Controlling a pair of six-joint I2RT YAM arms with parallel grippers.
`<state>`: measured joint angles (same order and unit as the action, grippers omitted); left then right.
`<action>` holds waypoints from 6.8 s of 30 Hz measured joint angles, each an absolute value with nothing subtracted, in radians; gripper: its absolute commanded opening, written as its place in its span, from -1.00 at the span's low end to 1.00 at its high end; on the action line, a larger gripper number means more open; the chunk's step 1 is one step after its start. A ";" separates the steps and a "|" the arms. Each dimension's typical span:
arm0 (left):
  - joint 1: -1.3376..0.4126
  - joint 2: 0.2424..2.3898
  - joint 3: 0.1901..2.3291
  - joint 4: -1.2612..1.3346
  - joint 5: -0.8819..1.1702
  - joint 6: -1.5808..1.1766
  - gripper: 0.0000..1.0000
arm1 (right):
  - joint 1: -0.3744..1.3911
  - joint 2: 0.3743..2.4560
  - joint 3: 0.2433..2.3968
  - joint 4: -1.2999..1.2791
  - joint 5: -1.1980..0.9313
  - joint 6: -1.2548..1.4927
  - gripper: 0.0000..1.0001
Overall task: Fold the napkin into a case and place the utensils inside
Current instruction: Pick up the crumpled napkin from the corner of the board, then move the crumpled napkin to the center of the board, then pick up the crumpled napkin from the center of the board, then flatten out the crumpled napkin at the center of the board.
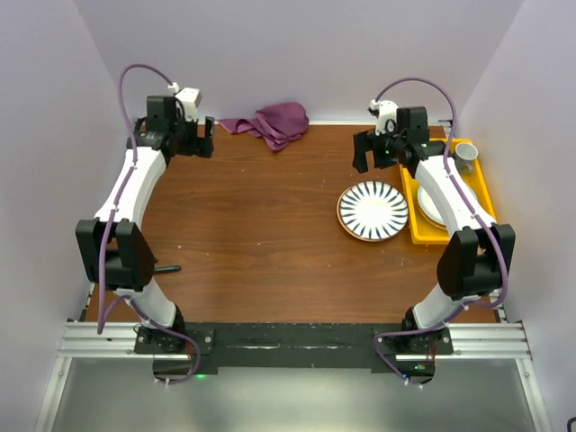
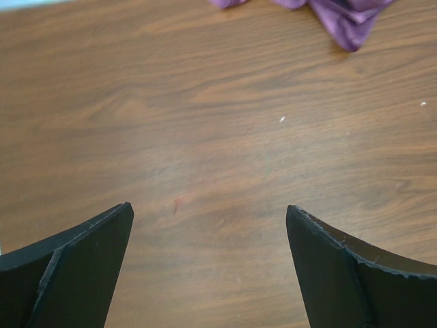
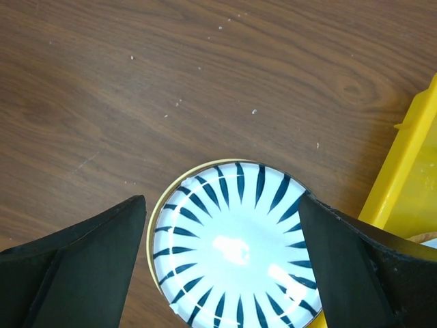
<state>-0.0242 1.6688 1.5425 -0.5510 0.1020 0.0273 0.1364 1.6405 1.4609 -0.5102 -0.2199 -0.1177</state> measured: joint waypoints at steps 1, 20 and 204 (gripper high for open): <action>-0.037 1.688 1.567 -0.547 0.102 0.029 1.00 | 0.136 1.641 1.475 -0.523 -0.220 -0.121 0.96; -0.174 2.354 2.097 -0.223 0.244 -0.205 0.75 | 0.136 1.443 1.573 -0.694 -0.093 -0.163 0.96; 0.200 0.920 1.577 -0.232 0.273 0.205 -1.00 | 0.365 1.284 1.742 0.017 -0.223 0.059 -1.00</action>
<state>0.2005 0.9195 1.5772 -0.2321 0.2726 0.2050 0.3653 1.2839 1.7416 0.0170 -0.2226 0.0593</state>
